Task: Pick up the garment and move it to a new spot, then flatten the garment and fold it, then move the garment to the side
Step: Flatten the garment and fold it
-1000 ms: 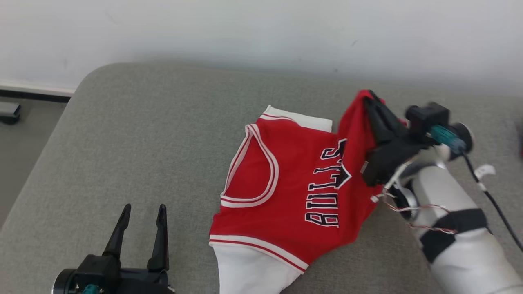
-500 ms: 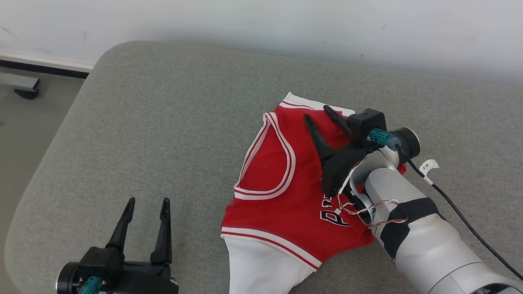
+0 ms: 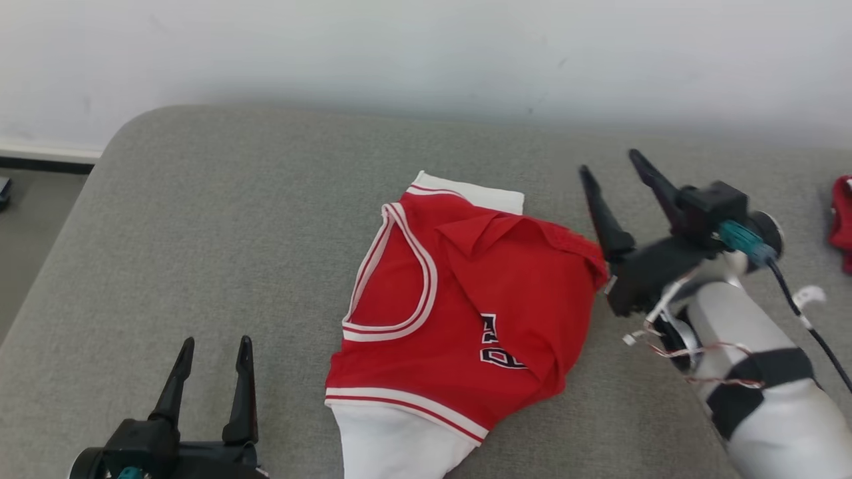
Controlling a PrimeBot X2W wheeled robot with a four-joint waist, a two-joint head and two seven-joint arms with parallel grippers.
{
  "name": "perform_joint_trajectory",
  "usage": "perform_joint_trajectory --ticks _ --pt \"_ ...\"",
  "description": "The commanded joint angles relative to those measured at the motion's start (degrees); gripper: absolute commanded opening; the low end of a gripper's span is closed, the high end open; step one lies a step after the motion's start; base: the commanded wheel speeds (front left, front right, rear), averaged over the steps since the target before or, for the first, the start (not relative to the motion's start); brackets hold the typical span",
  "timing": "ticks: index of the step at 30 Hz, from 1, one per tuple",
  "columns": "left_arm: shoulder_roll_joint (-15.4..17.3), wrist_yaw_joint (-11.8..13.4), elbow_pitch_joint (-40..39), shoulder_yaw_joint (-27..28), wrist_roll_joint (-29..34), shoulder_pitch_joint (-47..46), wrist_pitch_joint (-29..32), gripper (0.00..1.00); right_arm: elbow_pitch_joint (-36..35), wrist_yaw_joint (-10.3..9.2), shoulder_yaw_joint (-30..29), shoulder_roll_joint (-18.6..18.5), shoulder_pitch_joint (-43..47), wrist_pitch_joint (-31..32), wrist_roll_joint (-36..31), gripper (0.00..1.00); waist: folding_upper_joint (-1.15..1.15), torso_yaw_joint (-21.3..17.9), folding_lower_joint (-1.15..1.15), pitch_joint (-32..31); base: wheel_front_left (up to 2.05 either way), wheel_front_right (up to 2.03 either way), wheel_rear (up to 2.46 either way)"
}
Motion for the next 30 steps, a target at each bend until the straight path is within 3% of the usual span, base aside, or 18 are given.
perform_joint_trajectory --ticks 1,6,15,30 --pt "0.4 0.1 -0.2 0.4 -0.1 0.7 -0.2 1.00 -0.6 -0.16 -0.5 -0.5 1.6 0.0 -0.5 1.00 0.00 -1.4 0.00 -1.0 0.00 0.00 0.00" --pt "0.0 0.1 -1.6 1.2 0.8 2.0 -0.2 1.00 -5.6 -0.16 -4.7 -2.8 8.9 0.0 -2.2 1.00 0.00 -2.6 0.00 -1.1 0.00 0.00 0.00" --pt "-0.7 0.1 -2.3 1.0 1.5 2.2 -0.2 1.00 -7.4 -0.16 -6.2 -2.8 16.4 0.0 -2.9 1.00 0.00 -3.1 0.00 -0.9 0.00 0.00 0.00" --pt "-1.0 0.1 -1.9 -1.0 0.8 -0.6 -0.2 1.00 6.8 -0.16 -0.3 -2.7 9.3 0.0 -2.2 1.00 0.00 1.6 0.00 2.7 0.00 0.00 0.00"
